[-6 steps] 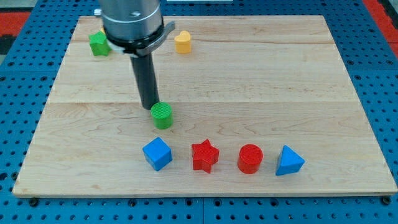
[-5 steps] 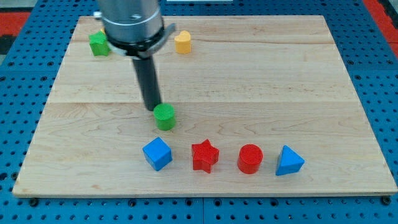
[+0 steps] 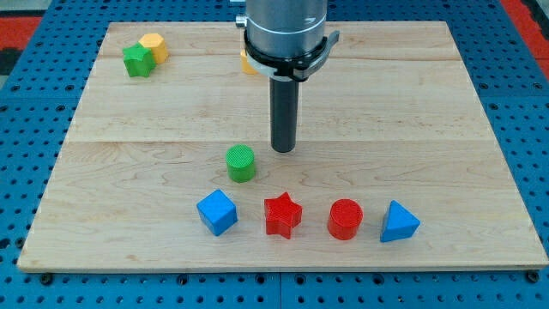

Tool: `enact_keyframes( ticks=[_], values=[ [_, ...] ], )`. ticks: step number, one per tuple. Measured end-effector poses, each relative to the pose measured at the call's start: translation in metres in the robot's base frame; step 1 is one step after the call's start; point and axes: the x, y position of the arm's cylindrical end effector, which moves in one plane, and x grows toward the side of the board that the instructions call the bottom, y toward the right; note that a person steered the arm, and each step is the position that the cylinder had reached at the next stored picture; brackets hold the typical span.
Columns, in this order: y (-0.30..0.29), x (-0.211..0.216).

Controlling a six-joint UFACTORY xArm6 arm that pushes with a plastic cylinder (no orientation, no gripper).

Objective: Move the green circle diagonally top left to the blue cube

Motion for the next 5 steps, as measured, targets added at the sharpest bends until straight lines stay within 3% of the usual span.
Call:
enact_keyframes(
  ticks=[2,5],
  values=[
    [-0.075,0.039],
    [-0.176,0.042]
  ],
)
